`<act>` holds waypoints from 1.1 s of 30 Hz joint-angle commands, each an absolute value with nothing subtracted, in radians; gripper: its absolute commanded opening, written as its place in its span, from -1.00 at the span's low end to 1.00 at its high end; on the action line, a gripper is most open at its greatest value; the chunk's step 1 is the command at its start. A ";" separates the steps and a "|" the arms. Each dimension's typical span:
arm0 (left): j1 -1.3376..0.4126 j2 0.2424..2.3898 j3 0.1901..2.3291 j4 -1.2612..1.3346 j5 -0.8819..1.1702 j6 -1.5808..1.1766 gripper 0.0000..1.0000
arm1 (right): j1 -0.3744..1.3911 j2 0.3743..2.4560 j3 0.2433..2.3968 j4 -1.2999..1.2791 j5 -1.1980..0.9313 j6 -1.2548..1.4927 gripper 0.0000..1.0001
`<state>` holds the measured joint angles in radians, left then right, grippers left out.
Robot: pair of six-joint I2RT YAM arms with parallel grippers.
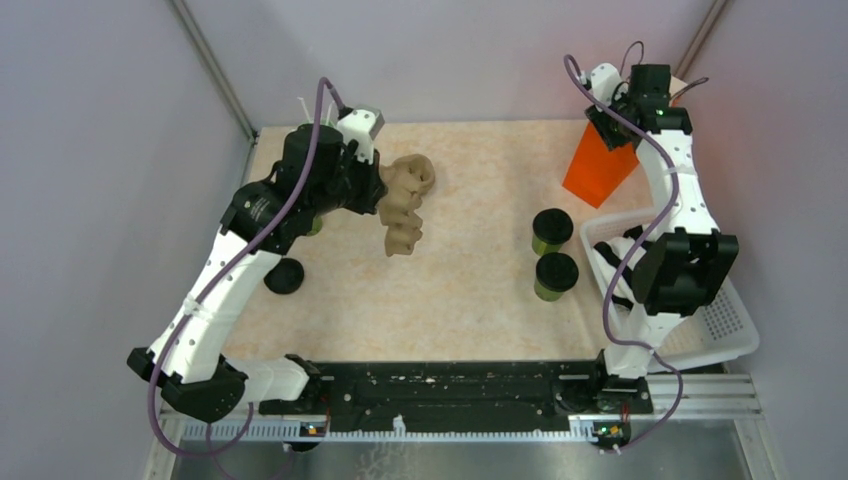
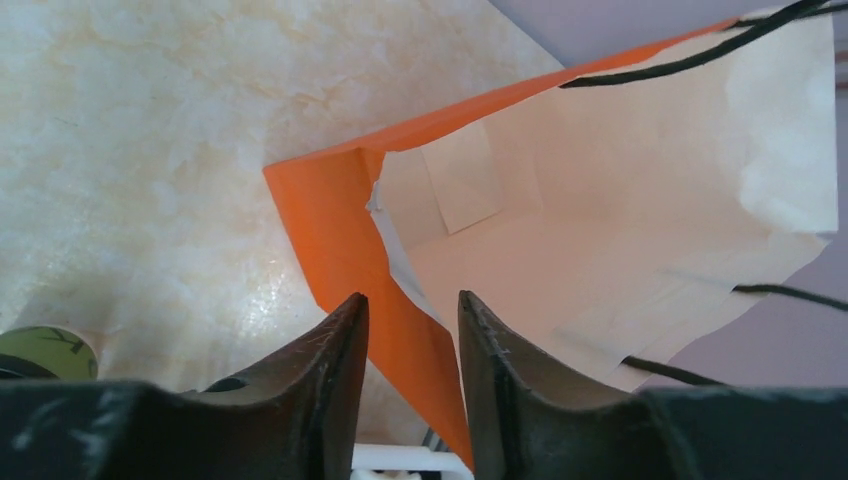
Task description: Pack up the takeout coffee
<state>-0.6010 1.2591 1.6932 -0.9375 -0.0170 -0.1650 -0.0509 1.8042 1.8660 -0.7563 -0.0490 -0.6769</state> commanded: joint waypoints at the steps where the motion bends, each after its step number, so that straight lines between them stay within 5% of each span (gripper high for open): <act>1: -0.605 1.255 1.733 -0.905 -0.031 -0.147 -1.00 | -0.057 1.799 1.906 -0.711 -0.121 -0.719 -0.33; 9: -0.605 1.243 1.715 -0.893 -0.020 -0.154 -1.00 | 0.010 1.799 1.928 -0.705 -0.175 -0.670 -1.00; 20: -0.604 1.186 1.695 -0.890 -0.037 -0.174 -1.00 | 0.263 1.797 1.934 -0.704 -0.118 -0.573 -1.00; 33: -0.603 1.063 1.710 -1.007 -0.460 -0.292 -1.00 | 0.763 1.785 2.025 -0.945 0.157 -0.260 -1.00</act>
